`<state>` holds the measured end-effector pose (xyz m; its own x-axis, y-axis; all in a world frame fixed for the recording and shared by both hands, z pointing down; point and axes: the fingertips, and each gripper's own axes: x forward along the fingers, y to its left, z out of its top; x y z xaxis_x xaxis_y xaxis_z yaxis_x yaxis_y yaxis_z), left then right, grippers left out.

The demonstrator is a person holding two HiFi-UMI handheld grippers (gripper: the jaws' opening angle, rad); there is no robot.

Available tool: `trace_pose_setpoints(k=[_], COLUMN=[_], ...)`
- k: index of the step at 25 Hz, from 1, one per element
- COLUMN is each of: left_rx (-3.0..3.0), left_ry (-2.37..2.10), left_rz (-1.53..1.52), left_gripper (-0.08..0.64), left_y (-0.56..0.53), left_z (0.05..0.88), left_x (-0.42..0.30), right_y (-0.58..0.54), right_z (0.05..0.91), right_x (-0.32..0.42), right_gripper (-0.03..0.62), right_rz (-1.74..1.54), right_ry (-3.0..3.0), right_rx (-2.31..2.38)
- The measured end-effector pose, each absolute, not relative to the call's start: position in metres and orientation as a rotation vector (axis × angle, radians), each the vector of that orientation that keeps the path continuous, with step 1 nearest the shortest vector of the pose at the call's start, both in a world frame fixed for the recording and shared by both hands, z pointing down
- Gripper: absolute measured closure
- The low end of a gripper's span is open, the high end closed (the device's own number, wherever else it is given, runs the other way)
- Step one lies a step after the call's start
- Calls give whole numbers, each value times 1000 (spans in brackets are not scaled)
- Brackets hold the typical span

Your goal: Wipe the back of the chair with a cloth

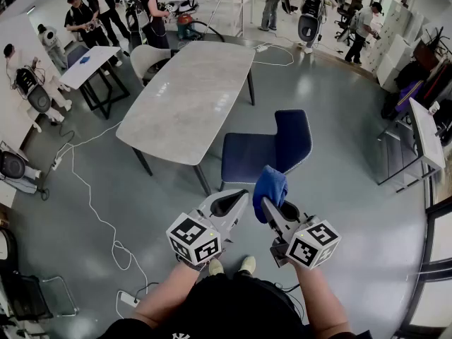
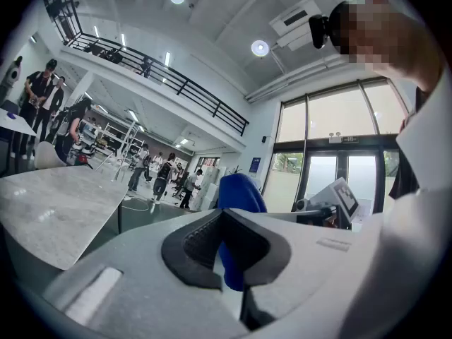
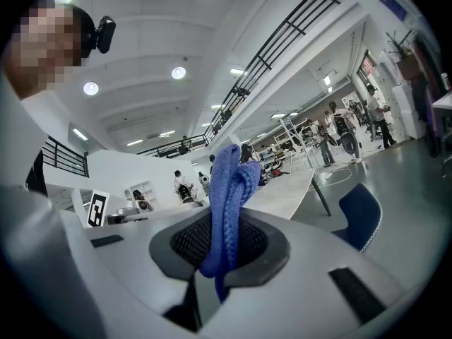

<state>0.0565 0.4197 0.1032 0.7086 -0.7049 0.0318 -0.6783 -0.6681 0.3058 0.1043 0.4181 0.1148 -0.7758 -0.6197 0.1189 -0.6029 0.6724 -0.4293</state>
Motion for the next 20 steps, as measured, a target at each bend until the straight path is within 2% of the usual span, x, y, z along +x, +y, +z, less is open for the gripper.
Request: trace_pose_setpoints(k=[7, 13, 20], left_rx=[2617, 2577, 2592], left_ry=[-1094, -1180, -1197], left_rz=[-125, -139, -142], left_gripper=[552, 552, 552], left_y=[426, 414, 395], left_z=[113, 115, 113], left_x=[60, 41, 59], right_y=[423, 404, 383], right_z=[123, 120, 126], right_x=[111, 158, 183], right_gripper=[531, 529, 529], right_rz=[-747, -772, -819], right_ry=[2822, 2731, 2664], right_rx=[-1026, -1112, -1084])
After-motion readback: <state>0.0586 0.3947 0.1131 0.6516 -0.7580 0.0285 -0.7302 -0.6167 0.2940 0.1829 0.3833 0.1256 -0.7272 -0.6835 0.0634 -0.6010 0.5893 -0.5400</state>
